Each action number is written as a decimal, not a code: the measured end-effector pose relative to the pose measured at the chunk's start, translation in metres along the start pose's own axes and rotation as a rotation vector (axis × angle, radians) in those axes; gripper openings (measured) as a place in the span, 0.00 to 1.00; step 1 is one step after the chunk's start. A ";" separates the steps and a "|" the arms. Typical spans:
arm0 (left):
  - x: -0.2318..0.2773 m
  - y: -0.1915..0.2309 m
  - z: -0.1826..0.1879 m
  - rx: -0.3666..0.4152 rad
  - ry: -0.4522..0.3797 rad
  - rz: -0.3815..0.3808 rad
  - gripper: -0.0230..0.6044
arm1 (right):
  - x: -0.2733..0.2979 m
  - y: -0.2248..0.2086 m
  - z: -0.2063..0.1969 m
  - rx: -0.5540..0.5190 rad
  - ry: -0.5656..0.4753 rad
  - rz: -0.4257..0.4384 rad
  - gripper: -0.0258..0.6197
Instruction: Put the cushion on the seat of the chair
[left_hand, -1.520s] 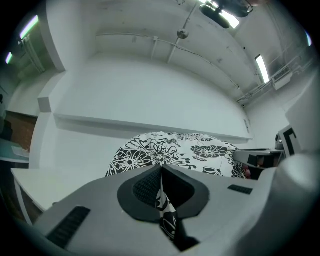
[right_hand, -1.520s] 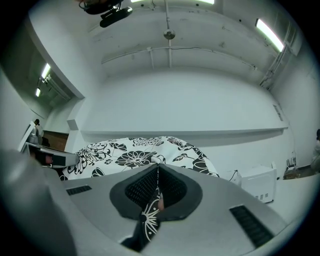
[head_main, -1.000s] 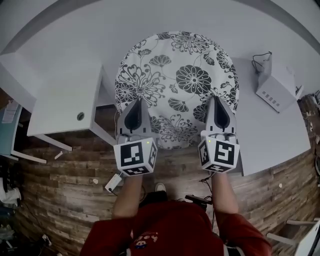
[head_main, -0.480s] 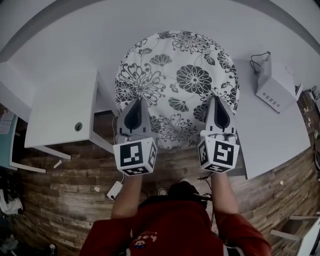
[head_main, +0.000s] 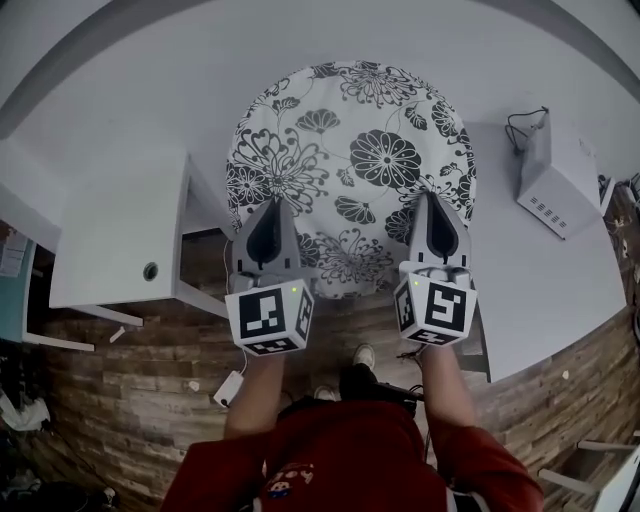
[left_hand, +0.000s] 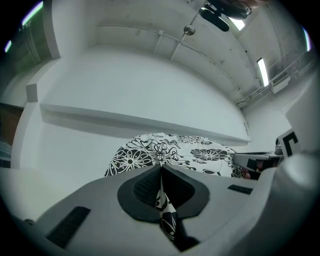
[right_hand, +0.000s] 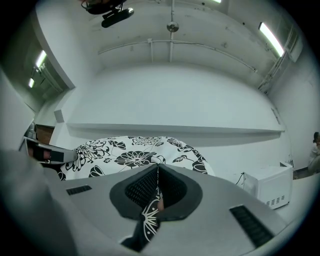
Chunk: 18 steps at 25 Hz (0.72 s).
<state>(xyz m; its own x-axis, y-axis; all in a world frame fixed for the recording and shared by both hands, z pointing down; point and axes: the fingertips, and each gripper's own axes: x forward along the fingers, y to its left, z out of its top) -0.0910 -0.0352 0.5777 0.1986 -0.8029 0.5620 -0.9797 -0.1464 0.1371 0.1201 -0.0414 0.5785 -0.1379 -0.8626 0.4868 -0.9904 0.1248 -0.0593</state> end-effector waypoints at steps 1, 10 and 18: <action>0.000 0.000 -0.001 0.000 -0.002 0.000 0.08 | 0.000 0.000 0.000 -0.001 -0.003 0.000 0.08; -0.001 0.000 -0.002 0.011 -0.026 0.021 0.08 | 0.000 -0.001 -0.002 0.011 -0.031 0.017 0.08; -0.001 0.000 0.000 0.020 -0.017 0.039 0.08 | 0.001 0.000 -0.003 0.029 -0.024 0.035 0.08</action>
<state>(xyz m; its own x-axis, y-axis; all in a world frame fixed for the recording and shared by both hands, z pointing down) -0.0912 -0.0341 0.5774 0.1597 -0.8181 0.5525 -0.9871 -0.1261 0.0987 0.1202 -0.0407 0.5814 -0.1722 -0.8696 0.4628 -0.9848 0.1410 -0.1016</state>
